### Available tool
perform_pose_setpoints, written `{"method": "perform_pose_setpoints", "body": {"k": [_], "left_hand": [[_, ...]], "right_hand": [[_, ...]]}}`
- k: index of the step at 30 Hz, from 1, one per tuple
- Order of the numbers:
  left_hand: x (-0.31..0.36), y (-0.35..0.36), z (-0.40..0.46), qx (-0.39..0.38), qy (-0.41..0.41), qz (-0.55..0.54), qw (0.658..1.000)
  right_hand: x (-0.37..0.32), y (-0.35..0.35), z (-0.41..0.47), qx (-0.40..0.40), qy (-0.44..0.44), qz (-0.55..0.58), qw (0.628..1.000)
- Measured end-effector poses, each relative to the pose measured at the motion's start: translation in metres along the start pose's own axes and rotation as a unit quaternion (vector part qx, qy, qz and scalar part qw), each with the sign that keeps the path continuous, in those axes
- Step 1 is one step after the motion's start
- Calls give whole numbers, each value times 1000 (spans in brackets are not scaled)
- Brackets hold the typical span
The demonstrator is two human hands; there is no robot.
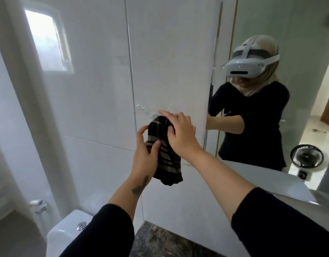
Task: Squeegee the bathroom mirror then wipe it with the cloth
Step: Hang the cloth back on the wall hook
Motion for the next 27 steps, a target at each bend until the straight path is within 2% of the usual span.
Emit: {"method": "perform_pose_setpoints", "body": {"k": [4,8,9,11,12,17,20,24,27], "left_hand": [[25,-27,32,75,108,141,981],[29,-37,72,74,144,296,941],[30,-36,81,71,156,334,927],[31,-25,94,59,206,431,876],[29,-22,99,58,215,452,864],[-4,-14,104,30,189,484,854],[-16,-14,99,37,166,449,877],[-26,-8,87,16,120,409,905],[-36,-1,82,-33,55,347,936]], "right_hand": [[-9,-10,27,79,-45,-79,993],[-8,6,42,73,-114,-188,973],[-7,12,44,73,-132,-214,965],[-4,23,48,72,-151,-256,952],[-2,29,48,74,-161,-274,945],[2,46,37,117,-171,-327,922],[5,51,30,131,-133,-335,923],[11,60,12,97,-58,-316,942],[20,65,-7,22,20,-268,963]]}}
Point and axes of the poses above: each hand's wrist, its own z-axis towards the middle knuckle, its own y-axis out of the palm, x = y × z, the point moved 7 cm from there along z, towards the middle knuckle, and after that the axes turned 4 degrees about x, right-handed, at the moved point
